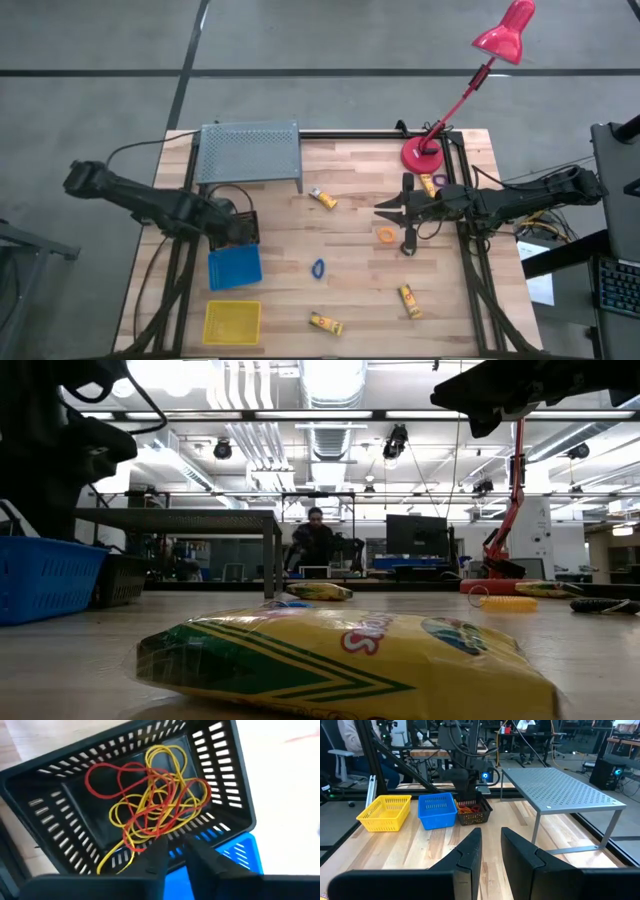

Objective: Pick & Place Office Desk Supplies
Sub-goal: Put the yellow crayon box in the blue bin

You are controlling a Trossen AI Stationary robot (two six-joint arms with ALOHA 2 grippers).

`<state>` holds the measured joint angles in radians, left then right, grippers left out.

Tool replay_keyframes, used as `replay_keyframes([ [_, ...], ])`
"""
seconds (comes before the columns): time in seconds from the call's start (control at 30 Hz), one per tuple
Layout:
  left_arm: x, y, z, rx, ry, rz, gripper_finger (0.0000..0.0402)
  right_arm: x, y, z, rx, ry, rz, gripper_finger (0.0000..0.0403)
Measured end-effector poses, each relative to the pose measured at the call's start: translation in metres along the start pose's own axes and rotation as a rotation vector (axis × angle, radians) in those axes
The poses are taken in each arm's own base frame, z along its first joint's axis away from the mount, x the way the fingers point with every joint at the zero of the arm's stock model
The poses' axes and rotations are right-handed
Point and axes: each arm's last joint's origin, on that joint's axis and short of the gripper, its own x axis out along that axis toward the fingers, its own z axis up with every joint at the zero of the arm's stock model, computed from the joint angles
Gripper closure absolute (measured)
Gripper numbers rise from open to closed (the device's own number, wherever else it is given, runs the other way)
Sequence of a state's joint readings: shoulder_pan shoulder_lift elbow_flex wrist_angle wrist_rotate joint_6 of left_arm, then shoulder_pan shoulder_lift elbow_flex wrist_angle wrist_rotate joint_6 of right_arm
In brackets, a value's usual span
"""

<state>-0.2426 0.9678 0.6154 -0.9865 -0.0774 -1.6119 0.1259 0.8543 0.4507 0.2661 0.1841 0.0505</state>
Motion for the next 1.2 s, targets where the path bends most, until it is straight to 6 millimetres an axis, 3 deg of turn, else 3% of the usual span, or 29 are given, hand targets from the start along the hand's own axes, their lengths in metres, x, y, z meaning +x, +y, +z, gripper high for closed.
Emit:
replay_keyframes([
  [0.27,-0.002,0.007,0.002,-0.024,-0.002,-0.037,0.0224,0.000,0.000,0.000,-0.001,0.000,0.000,0.0335],
  [0.43,-0.006,0.005,0.003,-0.025,-0.001,-0.050,0.0189,0.000,0.000,0.000,0.000,0.000,-0.001,0.0335],
  [0.67,-0.016,-0.001,0.005,0.068,-0.060,-0.090,0.0188,0.000,0.000,0.000,-0.001,0.000,0.000,0.0335],
  [0.9,-0.019,-0.010,0.006,0.051,-0.104,-0.177,0.0199,0.000,0.000,0.000,-0.001,0.000,-0.001,0.0335],
  [1.03,-0.031,-0.024,0.008,0.082,-0.174,-0.286,0.0198,0.000,0.000,0.000,0.000,0.000,-0.001,0.0335],
  [1.2,-0.047,-0.032,0.009,0.104,-0.183,-0.242,0.0198,0.000,0.000,0.000,-0.001,0.000,0.000,0.0335],
])
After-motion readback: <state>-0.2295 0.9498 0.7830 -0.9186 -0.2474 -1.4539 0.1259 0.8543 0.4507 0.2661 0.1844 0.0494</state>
